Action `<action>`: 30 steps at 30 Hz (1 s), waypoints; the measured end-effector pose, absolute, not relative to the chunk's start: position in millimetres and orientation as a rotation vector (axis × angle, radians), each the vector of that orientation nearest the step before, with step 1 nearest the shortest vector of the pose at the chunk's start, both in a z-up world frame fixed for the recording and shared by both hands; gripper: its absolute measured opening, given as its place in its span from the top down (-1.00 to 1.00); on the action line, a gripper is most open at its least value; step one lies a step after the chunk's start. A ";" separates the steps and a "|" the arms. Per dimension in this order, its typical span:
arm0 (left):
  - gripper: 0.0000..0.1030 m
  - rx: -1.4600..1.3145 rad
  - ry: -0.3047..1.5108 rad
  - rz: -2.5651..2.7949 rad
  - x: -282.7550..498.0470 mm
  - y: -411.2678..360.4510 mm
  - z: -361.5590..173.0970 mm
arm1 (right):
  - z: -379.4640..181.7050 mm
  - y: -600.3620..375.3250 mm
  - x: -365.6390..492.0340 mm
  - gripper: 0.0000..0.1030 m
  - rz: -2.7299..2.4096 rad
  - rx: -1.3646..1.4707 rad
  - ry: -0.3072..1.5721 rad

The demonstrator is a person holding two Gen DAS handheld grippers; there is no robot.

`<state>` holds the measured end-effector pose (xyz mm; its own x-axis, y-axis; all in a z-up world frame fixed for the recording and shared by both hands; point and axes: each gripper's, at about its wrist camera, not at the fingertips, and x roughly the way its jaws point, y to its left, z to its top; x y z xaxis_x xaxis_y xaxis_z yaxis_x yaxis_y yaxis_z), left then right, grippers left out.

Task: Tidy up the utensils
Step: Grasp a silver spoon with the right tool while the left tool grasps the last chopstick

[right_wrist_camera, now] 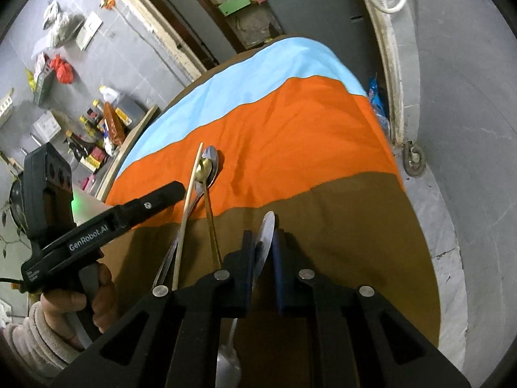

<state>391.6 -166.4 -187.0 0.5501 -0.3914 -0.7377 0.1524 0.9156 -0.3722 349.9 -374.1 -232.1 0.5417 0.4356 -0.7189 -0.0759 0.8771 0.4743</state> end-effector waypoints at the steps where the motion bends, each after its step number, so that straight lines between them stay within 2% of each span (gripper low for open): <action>1: 0.31 -0.281 0.946 -0.325 393.4 -166.6 -189.0 | -232.1 -372.3 352.6 0.84 0.318 0.407 0.958; 4: 0.44 -0.280 0.958 -0.323 397.0 -165.6 -191.0 | -232.1 -364.0 363.1 0.90 0.337 0.371 0.955; 9: 0.47 -0.289 0.989 -0.346 403.9 -166.1 -191.4 | -230.0 -359.8 377.5 0.95 0.350 0.362 0.944; 13: 0.74 -0.260 1.021 -0.351 407.7 -170.8 -192.9 | -227.7 -357.7 383.5 0.97 0.338 0.355 0.938; 22: 0.90 -0.268 1.029 -0.328 403.6 -162.2 -192.8 | -228.8 -357.3 387.0 0.96 0.360 0.345 0.995; 30: 0.90 -0.266 1.060 -0.326 395.0 -148.3 -192.7 | -226.1 -351.2 387.7 0.93 0.428 0.240 1.090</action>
<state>395.0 -148.2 -192.7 0.4491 -0.3858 -0.8059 0.1334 0.9208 -0.3665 387.7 -351.2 -226.1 0.3926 0.4489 -0.8027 -0.2169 0.8933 0.3936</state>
